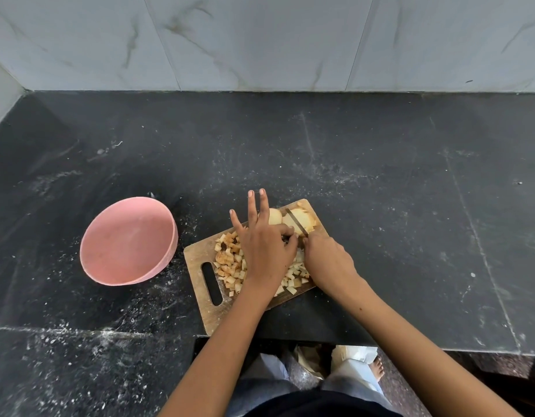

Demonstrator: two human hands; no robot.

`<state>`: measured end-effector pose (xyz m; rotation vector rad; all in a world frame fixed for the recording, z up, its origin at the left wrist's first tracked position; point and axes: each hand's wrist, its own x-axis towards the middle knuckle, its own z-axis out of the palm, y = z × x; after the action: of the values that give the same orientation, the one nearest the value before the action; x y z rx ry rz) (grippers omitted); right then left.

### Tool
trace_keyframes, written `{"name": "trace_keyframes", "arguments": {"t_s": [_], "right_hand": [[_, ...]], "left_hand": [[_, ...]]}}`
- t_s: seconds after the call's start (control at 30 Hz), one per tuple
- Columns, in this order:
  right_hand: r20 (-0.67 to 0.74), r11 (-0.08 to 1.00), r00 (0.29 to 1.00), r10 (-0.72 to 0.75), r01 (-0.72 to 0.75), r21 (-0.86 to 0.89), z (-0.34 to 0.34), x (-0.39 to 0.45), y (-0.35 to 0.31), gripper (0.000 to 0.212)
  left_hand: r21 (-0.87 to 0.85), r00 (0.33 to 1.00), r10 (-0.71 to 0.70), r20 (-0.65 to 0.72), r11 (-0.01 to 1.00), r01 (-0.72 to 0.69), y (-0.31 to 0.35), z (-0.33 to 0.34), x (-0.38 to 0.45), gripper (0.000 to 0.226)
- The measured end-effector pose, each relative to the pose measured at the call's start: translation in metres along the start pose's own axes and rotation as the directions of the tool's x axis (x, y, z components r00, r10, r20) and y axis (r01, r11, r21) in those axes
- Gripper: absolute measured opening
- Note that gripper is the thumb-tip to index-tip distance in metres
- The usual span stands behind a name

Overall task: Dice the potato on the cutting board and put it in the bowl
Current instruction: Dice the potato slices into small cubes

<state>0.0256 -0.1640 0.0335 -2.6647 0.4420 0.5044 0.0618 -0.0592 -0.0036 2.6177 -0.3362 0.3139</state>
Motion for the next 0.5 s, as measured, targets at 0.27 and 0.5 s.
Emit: {"name": "trace_keyframes", "arguments": {"t_s": [0.27,0.5], "right_hand": [[0.075,0.998,0.997,0.016,-0.012,-0.06,0.001,-0.022,0.015,0.025],[0.108,0.992,0.992,0.06,-0.047,-0.117,0.01,-0.045,0.036,0.022]], "left_hand": [[0.009,0.999,0.033,-0.026,0.999,-0.033,-0.002,0.004,-0.002,0.011],[0.0,0.999,0.033,-0.016,0.999,-0.033,-0.003,0.005,-0.002,0.012]]}}
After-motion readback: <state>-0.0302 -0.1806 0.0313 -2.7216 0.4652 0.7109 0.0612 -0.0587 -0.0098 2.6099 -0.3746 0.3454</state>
